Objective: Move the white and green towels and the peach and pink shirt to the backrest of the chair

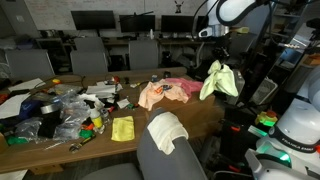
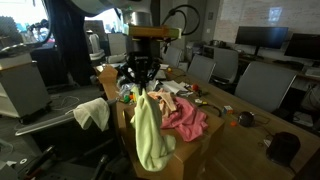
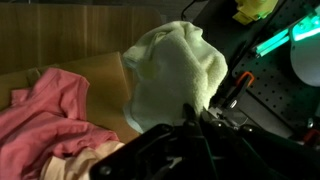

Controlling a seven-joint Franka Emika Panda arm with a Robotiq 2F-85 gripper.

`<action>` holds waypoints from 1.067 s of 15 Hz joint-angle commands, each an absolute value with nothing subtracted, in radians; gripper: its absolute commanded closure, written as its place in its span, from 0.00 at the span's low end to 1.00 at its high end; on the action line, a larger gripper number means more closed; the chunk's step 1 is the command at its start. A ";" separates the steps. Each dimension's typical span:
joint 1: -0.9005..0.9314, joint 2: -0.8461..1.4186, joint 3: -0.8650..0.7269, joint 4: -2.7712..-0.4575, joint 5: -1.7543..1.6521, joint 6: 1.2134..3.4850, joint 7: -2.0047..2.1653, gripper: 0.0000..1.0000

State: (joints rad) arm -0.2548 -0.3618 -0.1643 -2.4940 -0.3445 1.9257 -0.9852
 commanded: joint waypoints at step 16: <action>0.163 -0.784 -0.090 -2.691 -0.066 1.868 -0.921 0.99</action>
State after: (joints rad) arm 0.1289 -0.7606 -0.1029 -2.6905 -0.1300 1.8316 -0.9715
